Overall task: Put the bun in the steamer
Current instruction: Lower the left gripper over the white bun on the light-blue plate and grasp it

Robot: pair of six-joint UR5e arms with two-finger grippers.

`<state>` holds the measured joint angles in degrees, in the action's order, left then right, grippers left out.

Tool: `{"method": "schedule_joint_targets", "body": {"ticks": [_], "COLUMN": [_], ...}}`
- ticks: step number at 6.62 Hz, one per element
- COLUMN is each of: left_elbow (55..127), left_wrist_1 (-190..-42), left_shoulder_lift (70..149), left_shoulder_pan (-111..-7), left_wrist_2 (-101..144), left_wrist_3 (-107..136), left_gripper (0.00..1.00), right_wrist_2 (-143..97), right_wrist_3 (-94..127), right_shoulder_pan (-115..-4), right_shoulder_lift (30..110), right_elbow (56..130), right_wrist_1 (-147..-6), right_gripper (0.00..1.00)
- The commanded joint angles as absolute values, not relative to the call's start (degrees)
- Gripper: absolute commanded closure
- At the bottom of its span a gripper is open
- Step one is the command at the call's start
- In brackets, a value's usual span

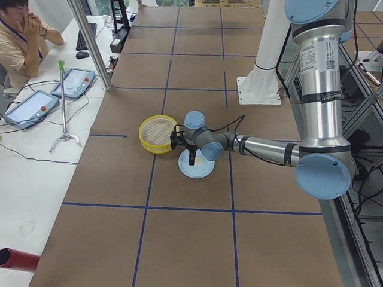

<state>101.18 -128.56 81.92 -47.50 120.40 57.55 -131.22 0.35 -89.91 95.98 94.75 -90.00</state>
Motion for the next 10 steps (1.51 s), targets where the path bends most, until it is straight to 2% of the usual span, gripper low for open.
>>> {"method": "schedule_joint_targets", "body": {"ticks": [1, 3, 5, 6, 7, 9, 10], "left_elbow": [100.29, 99.41, 99.14, 99.14, 99.23, 102.46, 106.66], "left_wrist_1": [-128.58, -128.58, -128.58, -128.58, -128.58, -128.41, -128.23], "left_shoulder_lift": [81.91, 81.91, 81.83, 81.91, 81.83, 81.83, 81.65], "left_shoulder_pan": [-45.79, -45.53, -45.53, -45.53, -45.53, -46.14, -47.01], "left_wrist_2": [118.13, 118.12, 118.12, 118.12, 118.12, 118.21, 118.56], "left_wrist_3": [58.18, 58.18, 58.10, 58.01, 58.01, 58.44, 58.45], "left_gripper": [0.08, 0.19, 0.53, 0.64, 0.69, 0.69, 0.68], "right_wrist_2": [-131.22, -131.22, -131.22, -131.22, -131.22, -131.22, -131.22], "right_wrist_3": [0.35, 0.35, 0.35, 0.35, 0.35, 0.35, 0.35], "right_shoulder_pan": [-89.91, -89.91, -89.91, -89.91, -89.91, -89.91, -89.91], "right_shoulder_lift": [95.98, 95.98, 95.98, 95.98, 95.98, 95.98, 95.98], "right_elbow": [94.75, 94.75, 94.75, 94.75, 94.75, 94.75, 94.75], "right_wrist_1": [-90.00, -90.00, -90.00, -90.00, -90.00, -90.00, -90.00], "right_gripper": [0.00, 0.00, 0.00, 0.00, 0.00, 0.00, 0.00]}}
